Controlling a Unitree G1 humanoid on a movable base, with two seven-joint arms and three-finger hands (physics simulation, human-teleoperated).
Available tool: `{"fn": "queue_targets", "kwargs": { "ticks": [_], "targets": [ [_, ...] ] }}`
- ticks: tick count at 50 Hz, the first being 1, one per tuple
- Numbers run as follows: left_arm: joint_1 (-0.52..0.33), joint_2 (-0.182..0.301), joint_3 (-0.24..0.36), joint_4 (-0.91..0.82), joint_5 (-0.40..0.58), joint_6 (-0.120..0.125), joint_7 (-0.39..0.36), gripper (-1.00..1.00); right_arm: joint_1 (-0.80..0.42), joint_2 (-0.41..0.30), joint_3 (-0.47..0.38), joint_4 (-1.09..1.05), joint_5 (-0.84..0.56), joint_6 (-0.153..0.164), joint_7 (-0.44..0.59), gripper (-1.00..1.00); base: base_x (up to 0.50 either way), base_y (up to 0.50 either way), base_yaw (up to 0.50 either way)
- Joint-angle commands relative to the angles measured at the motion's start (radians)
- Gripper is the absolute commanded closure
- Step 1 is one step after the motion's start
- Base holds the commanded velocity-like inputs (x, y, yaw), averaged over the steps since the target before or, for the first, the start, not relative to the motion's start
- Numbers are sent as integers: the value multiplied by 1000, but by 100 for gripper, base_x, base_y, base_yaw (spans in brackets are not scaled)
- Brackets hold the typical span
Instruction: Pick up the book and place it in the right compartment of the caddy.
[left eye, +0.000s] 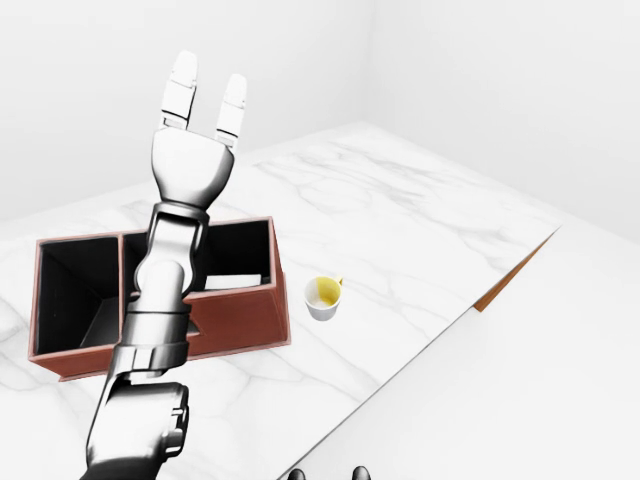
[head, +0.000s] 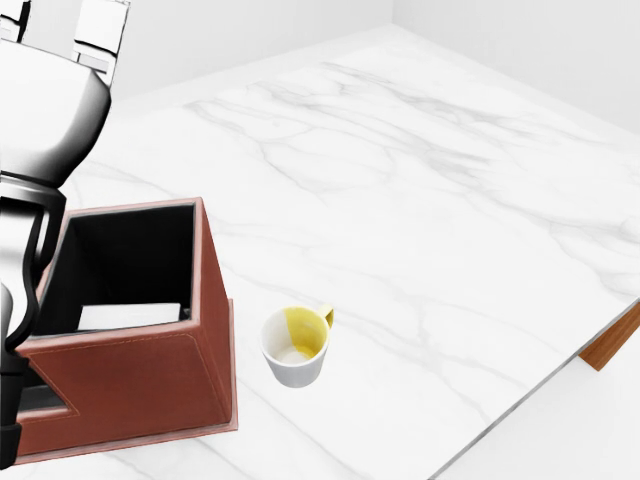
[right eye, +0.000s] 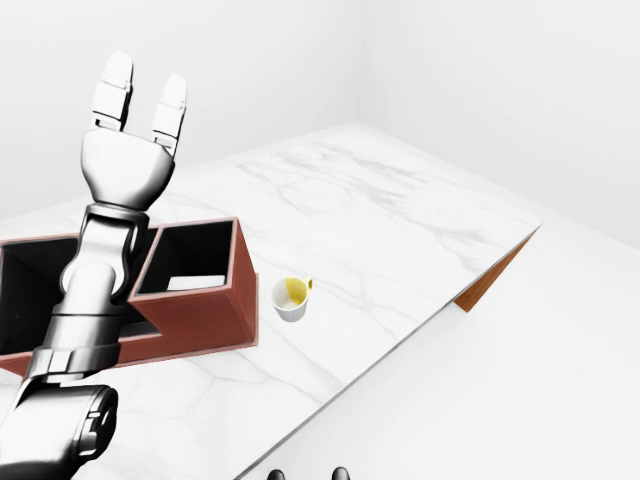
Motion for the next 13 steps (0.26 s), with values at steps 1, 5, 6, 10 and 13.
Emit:
{"fn": "queue_targets", "kwargs": {
  "ticks": [1, 5, 6, 10, 13],
  "targets": [
    [2, 6, 16, -68, -8, 0, -30, -100, 1, -1, 0, -2, 2, 0, 0, -100, 0, 0, 0],
    [0, 8, 16, -80, -4, 2, -29, -100, 0, -1, 0, -1, 1, 0, 0, -100, 0, 0, 0],
    [-1, 8, 16, -82, -3, 2, -28, -100, 2, -1, 0, -4, 3, 0, 0, -100, 0, 0, 0],
    [-22, 5, 19, -90, -1, 16, -12, -100, -1, -1, 0, -2, 0, 0, 0, -100, 0, 0, 0],
    [-27, 5, 21, -110, 0, 25, -9, -100, 0, -2, 0, -4, 0, 0, 0, -100, 0, 0, 0]
  ]
}}
